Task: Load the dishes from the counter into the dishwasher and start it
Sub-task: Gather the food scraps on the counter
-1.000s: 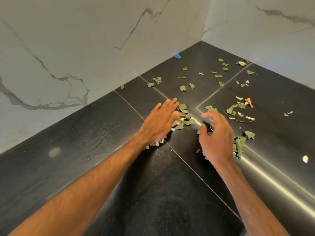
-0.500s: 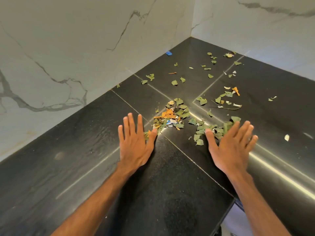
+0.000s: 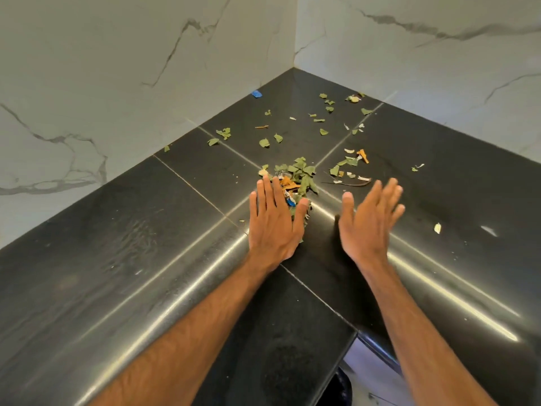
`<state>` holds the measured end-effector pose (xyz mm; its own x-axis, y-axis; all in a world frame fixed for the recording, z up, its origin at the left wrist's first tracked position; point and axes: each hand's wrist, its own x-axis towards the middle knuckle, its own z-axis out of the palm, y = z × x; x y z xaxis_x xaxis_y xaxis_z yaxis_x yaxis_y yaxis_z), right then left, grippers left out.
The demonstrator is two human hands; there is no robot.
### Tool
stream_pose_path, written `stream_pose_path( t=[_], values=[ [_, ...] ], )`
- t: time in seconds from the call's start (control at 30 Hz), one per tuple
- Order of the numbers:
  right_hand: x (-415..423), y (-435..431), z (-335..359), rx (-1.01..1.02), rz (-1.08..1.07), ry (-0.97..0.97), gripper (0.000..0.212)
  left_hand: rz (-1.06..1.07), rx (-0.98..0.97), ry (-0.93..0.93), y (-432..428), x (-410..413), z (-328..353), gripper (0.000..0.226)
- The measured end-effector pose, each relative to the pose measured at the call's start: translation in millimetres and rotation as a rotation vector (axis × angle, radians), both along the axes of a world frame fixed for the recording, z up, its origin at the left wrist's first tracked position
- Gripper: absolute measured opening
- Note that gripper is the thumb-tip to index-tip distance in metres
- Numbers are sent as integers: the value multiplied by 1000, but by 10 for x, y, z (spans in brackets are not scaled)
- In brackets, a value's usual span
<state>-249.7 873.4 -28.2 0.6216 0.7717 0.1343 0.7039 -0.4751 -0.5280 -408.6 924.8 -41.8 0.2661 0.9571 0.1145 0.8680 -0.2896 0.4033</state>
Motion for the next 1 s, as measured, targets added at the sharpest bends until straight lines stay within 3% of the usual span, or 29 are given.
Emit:
stream_pose_path(
  t=[0.1, 0.2, 0.33, 0.43, 0.5, 0.57, 0.7, 0.77, 0.87, 0.93, 1.0],
  values=[
    [129, 56, -34, -140, 67, -38, 70, 1, 20, 28, 1, 262, -23, 88],
    [83, 123, 7, -92, 269, 2, 64, 27, 31, 58, 45, 467, -28, 89],
    [536, -197, 45, -7, 0, -219, 69, 57, 56, 53, 146, 563, 1, 89],
    [878, -495, -76, -248, -274, -160, 86, 45, 84, 51, 216, 598, -6, 89],
    [882, -495, -137, -349, -284, -135, 92, 18, 93, 46, 243, 634, -8, 88],
    [734, -320, -134, -349, -190, -149, 93, -6, 100, 26, 276, 682, 3, 85],
    [256, 123, -27, -262, 261, -85, 79, -35, 121, -14, 361, 731, 14, 73],
    [342, 279, 67, -168, 383, -16, 72, -44, 153, -45, 429, 727, 17, 69],
    [935, 451, 122, -79, 203, -128, 73, 7, 240, -64, 593, 634, 71, 68],
    [1404, 508, 118, -178, 31, -69, 81, 93, 292, -76, 730, 548, 110, 68],
    [1657, 588, 61, -303, -8, -33, 87, 169, 296, -115, 852, 470, 144, 69]
  ],
)
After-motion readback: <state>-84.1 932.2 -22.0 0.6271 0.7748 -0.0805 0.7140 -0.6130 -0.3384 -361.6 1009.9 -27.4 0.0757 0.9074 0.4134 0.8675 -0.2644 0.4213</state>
